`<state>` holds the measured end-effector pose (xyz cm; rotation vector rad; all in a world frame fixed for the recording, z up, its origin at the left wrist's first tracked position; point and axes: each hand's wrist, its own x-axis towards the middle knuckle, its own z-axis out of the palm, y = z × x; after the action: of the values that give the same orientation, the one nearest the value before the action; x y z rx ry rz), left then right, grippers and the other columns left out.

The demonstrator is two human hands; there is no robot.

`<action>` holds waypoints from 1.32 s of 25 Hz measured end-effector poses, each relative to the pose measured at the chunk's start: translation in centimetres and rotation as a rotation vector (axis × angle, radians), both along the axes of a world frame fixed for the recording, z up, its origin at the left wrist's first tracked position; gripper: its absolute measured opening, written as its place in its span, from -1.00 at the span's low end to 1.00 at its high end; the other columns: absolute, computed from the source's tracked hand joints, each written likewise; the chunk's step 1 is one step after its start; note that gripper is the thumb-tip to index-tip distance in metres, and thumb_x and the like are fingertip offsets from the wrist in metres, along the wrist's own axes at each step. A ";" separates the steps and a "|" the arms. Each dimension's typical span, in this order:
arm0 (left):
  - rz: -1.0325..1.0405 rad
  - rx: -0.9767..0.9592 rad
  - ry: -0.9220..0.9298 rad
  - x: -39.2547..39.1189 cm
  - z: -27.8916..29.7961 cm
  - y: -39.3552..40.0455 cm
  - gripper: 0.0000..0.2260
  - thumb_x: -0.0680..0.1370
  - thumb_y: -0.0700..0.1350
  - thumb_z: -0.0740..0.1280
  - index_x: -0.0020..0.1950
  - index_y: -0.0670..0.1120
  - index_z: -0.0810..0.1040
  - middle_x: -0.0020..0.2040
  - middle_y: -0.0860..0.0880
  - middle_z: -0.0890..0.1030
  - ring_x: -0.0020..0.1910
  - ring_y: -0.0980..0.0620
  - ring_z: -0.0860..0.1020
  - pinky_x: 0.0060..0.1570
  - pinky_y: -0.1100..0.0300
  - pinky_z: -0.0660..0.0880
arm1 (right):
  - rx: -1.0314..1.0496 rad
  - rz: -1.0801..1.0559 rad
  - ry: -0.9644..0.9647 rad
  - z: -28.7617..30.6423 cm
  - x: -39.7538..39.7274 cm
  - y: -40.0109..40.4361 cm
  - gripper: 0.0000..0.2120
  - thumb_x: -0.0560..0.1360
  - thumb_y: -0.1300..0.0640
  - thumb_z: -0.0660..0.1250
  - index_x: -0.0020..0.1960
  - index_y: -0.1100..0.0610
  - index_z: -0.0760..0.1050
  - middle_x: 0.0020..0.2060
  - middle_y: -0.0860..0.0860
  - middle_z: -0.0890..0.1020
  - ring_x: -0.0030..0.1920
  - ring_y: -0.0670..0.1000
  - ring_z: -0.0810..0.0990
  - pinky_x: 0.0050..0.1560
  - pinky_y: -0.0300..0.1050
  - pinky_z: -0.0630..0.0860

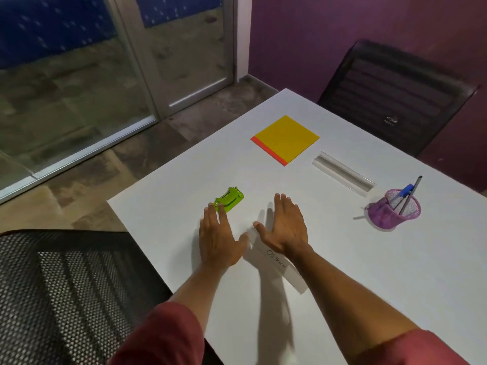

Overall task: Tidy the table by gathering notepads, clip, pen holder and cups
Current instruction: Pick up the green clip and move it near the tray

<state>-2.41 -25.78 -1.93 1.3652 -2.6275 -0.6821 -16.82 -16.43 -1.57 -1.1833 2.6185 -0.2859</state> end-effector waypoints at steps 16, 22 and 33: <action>0.498 0.422 0.241 -3.8 -3.9 -5.7 -0.62 0.58 0.03 0.28 0.27 -0.20 0.51 0.34 -0.18 0.41 0.41 -0.14 0.28 0.45 0.01 0.13 | -0.224 -0.039 -0.468 -4.3 -2.0 -12.4 -0.62 0.34 -0.08 0.48 -0.07 0.15 0.44 -0.12 0.07 0.61 -0.11 0.10 0.53 -0.16 -0.07 0.37; 0.727 0.583 0.481 -5.0 -3.9 -6.0 -0.80 0.55 -0.16 0.32 0.02 -0.29 0.60 0.16 -0.37 0.53 0.24 -0.32 0.48 0.30 -0.25 0.39 | -0.226 -0.025 -0.531 -4.2 -1.9 -13.2 -0.74 0.33 -0.01 0.44 -0.17 0.15 0.49 -0.24 0.06 0.59 -0.21 0.08 0.50 -0.26 -0.08 0.34; 0.668 0.477 0.376 -4.4 -2.0 -7.2 -0.76 0.60 -0.14 0.19 0.13 -0.13 0.63 0.11 -0.17 0.64 0.06 -0.17 0.53 0.04 0.09 0.41 | -0.411 -0.286 -0.738 -2.4 -2.4 -12.1 -0.67 0.33 0.12 0.32 0.05 0.08 0.69 -0.10 -0.01 0.71 -0.11 -0.12 0.58 -0.18 -0.44 0.39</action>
<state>-6.80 -32.97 -3.92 1.8546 -1.6212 -1.3211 -19.17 -28.54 -3.99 -0.6049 2.0896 -1.1186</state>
